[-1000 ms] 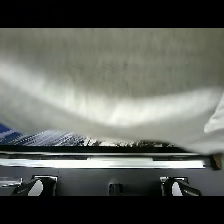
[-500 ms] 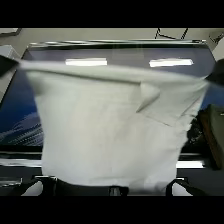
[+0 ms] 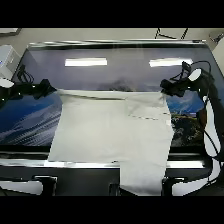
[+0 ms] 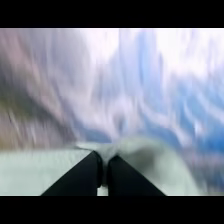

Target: Fold the clothes and pants, and hang the long-sleeved shirts on hangers.

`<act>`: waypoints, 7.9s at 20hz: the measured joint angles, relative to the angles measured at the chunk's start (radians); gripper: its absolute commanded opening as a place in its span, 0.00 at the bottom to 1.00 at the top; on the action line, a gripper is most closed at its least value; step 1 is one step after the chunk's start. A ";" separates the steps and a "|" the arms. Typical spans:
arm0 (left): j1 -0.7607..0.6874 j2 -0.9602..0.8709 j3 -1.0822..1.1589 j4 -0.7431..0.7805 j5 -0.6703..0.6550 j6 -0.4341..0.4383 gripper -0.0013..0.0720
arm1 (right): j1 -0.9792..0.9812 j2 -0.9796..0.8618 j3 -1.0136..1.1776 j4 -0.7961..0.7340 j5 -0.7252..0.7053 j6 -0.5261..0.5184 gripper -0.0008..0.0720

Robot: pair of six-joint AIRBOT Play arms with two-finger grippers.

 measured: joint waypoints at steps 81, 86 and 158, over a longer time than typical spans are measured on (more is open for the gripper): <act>0.012 -0.050 0.006 0.058 -0.437 0.046 0.05 | -0.221 0.211 -0.287 0.208 0.261 -0.108 0.08; -0.024 -0.287 0.292 0.040 -0.435 -0.072 0.05 | -0.183 0.003 -0.113 0.258 0.100 -0.041 0.08; -0.507 -0.286 0.514 0.229 -0.287 -0.287 0.04 | 0.473 0.058 0.008 0.389 0.168 0.059 0.11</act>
